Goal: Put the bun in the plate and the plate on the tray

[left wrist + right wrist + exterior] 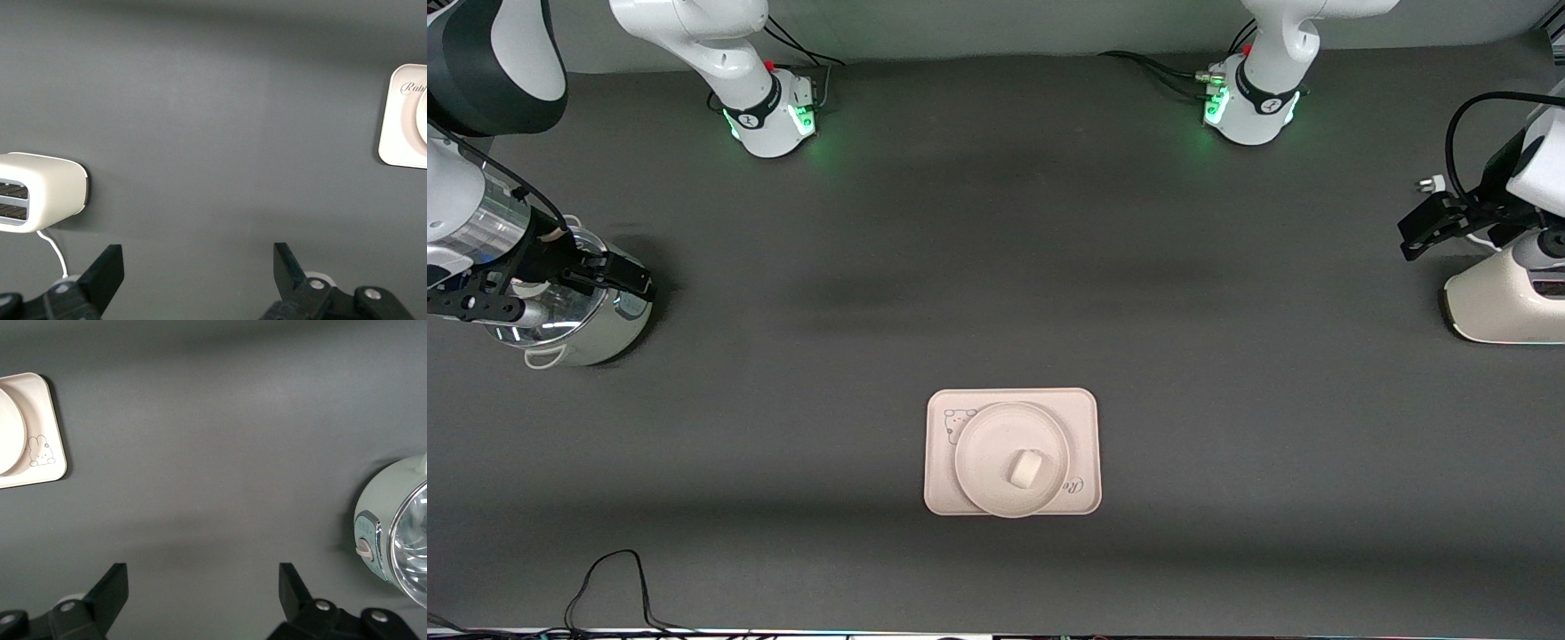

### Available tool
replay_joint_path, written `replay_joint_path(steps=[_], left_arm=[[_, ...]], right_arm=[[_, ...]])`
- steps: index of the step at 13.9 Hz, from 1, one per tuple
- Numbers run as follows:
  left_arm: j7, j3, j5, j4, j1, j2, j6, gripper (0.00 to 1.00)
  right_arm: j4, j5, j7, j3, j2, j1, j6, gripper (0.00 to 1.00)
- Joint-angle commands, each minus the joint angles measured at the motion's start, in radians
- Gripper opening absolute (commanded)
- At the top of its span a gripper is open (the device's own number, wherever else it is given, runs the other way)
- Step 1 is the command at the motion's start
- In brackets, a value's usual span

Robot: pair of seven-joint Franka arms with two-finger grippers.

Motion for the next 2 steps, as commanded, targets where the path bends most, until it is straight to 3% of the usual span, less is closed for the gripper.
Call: replay_joint_path(steps=[1, 2], left_arm=[[0.000, 0.003, 0.008, 0.020, -0.013, 0.002, -0.028, 1.00], [0.000, 0.003, 0.008, 0.019, -0.013, 0.002, -0.028, 1.00]], right_arm=[[-0.013, -0.030, -0.014, 0.003, -0.025, -0.016, -0.007, 1.00], [-0.001, -0.049, -0.018, 0.003, -0.024, -0.017, -0.021, 1.00]])
